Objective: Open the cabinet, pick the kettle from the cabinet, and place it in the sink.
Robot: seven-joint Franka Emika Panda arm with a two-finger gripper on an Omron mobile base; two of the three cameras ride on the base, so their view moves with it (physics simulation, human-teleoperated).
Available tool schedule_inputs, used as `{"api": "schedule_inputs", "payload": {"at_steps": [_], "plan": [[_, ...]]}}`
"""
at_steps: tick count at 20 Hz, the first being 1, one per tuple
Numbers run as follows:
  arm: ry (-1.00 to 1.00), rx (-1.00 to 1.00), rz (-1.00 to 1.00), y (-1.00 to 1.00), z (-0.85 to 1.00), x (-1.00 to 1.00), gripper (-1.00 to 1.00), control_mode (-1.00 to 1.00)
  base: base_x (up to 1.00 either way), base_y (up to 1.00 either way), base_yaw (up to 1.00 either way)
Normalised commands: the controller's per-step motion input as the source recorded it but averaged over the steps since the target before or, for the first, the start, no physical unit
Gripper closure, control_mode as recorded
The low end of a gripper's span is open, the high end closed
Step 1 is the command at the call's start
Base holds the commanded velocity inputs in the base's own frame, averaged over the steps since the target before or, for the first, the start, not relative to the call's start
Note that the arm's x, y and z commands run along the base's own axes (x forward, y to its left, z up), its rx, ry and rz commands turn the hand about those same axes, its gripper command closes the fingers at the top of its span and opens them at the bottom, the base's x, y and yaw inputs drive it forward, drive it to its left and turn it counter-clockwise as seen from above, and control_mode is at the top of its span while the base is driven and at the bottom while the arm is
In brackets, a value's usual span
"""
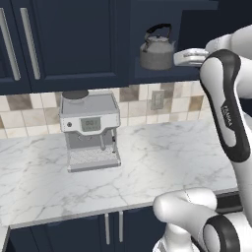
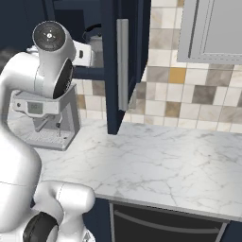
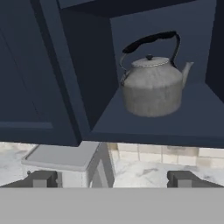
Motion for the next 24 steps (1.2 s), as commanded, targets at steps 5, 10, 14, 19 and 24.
{"api": "schedule_inputs", "payload": {"at_steps": [5, 10, 14, 19, 24], "plan": [[0.00, -0.11, 0.04, 0.11, 0.08, 0.36, -1.00, -1.00, 0.00, 0.00, 0.00], [-0.04, -0.13, 0.00, 0.10, 0.05, 0.34, -1.00, -1.00, 0.00, 0.00, 0.00], [-0.12, -0.10, 0.00, 0.06, -0.06, 0.24, -1.00, -1.00, 0.00, 0.00, 0.00], [-0.13, -0.03, 0.00, 0.02, 0.00, 0.34, -1.00, -1.00, 0.00, 0.00, 0.00], [-0.02, 0.00, 0.00, 0.00, 0.10, 0.36, -1.00, -1.00, 0.00, 0.00, 0.00]]}}
